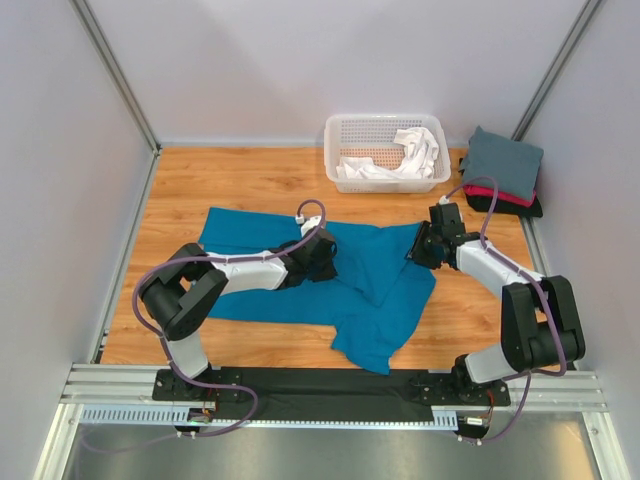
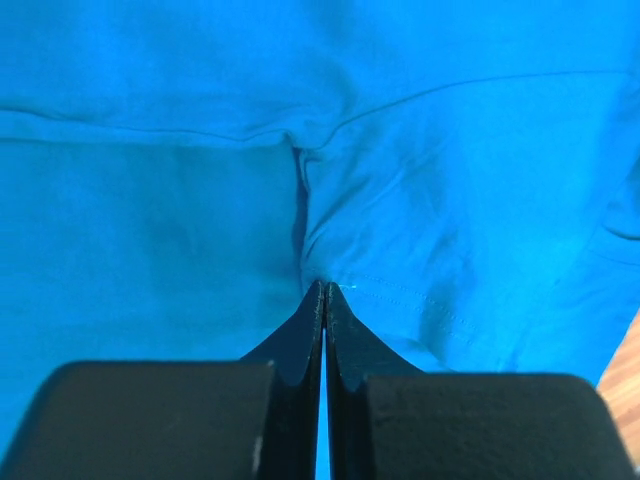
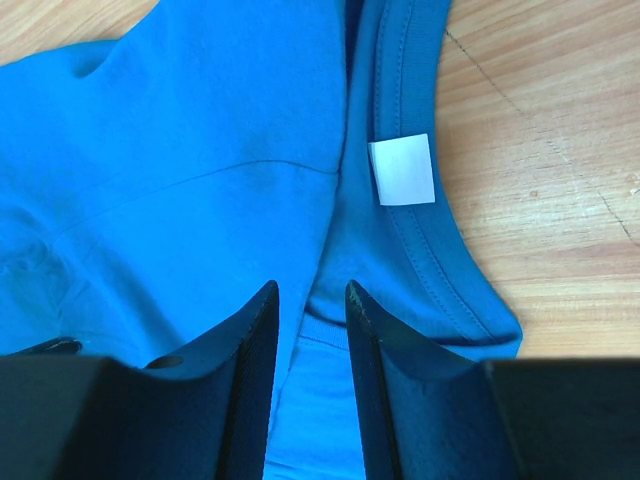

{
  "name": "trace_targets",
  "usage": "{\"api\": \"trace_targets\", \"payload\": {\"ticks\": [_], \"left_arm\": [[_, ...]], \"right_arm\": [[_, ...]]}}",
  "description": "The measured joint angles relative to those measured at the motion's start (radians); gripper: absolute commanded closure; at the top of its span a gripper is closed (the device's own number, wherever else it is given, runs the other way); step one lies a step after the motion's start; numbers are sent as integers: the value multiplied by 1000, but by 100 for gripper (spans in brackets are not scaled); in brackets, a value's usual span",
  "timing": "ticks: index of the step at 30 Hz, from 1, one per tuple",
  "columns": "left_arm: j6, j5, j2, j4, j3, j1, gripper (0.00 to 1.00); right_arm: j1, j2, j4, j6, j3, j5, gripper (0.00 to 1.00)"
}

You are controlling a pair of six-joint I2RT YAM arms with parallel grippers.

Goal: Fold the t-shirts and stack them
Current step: Fold the tshirt

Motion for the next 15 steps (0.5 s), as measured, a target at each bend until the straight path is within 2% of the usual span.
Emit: {"api": "trace_targets", "payload": {"ticks": [15], "left_arm": [[106,-78,-53,-95,39,2,100]], "right_arm": [[0,30,2,-6,6,2,66]]}}
